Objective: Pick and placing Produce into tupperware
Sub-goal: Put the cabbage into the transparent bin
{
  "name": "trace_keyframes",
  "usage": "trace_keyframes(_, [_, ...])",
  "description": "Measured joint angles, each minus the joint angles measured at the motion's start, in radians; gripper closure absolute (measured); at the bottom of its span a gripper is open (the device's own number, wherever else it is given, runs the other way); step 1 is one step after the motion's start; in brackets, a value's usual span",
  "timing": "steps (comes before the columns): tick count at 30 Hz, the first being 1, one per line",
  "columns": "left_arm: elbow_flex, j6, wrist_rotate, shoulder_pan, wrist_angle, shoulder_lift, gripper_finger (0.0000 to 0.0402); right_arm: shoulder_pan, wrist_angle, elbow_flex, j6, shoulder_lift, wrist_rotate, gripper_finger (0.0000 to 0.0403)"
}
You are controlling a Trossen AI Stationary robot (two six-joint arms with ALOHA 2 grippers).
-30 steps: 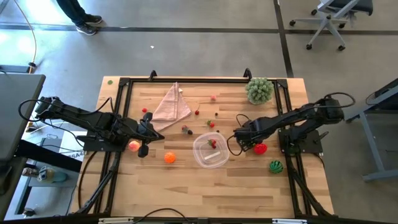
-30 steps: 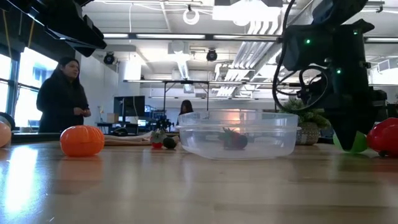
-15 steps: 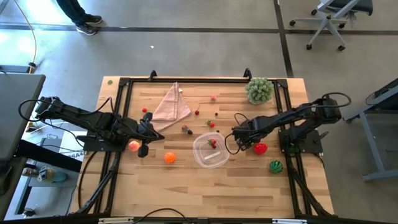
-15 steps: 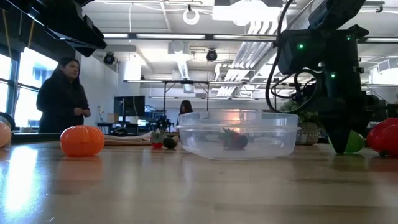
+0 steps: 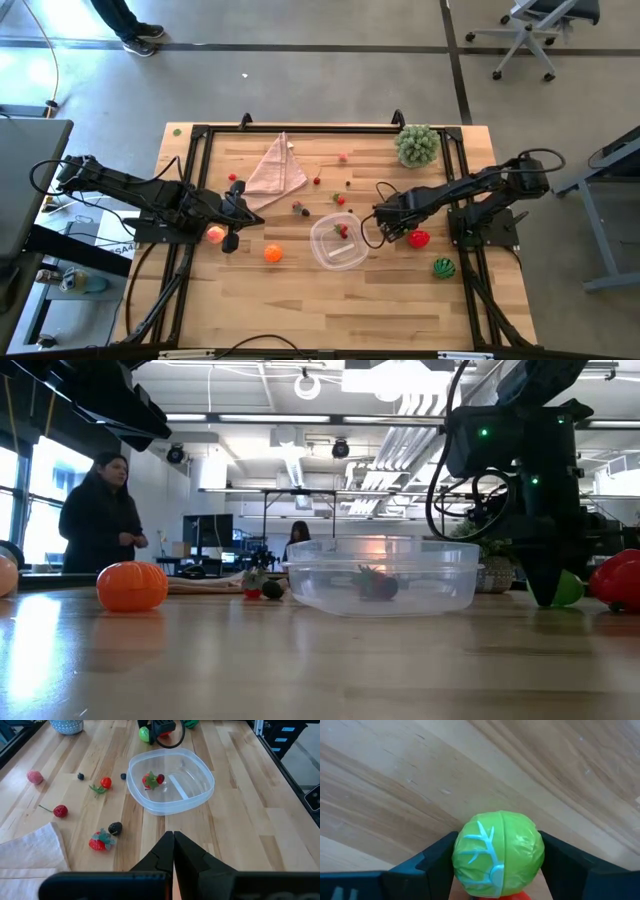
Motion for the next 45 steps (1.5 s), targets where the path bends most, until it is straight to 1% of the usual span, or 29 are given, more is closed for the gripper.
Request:
trace_keyframes(6, [0.0,0.0,0.0,0.0,0.0,0.0,0.0401,0.0,0.001,0.0,0.0,0.0,0.002,0.0163])
trace_keyframes(12, [0.0,0.0,0.0,0.0,0.0,0.0,0.0401,0.016,0.021,0.001,-0.016,0.0,0.052,0.0163])
trace_keyframes(18, [0.0,0.0,0.0,0.0,0.0,0.0,0.0401,0.049,0.022,0.055,-0.039,0.0,0.055,0.0166])
trace_keyframes(22, [0.0,0.0,0.0,0.0,0.0,0.0,0.0401,0.072,0.019,0.135,-0.058,0.0,0.077,0.0166])
trace_keyframes(26, [0.0,0.0,0.0,0.0,0.0,0.0,0.0401,0.093,0.006,0.247,-0.105,0.0,0.096,0.0166])
trace_keyframes(31, [0.0,0.0,0.0,0.0,0.0,0.0,0.0401,0.132,0.003,0.402,-0.216,0.0,0.153,0.0167])
trace_keyframes(35, [0.0,0.0,0.0,0.0,0.0,0.0,0.0401,0.155,0.1,0.474,-0.317,0.0,0.15,0.0167])
trace_keyframes(37, [0.0,0.0,0.0,0.0,0.0,0.0,0.0401,0.162,0.193,0.48,-0.367,0.0,0.129,0.0167])
trace_keyframes(40, [0.0,0.0,0.0,0.0,0.0,0.0,0.0401,0.164,0.334,0.455,-0.414,0.006,0.078,0.0167])
trace_keyframes(45, [0.0,0.0,0.0,0.0,0.0,0.0,0.0401,0.149,0.343,0.447,-0.486,0.09,0.055,0.0167])
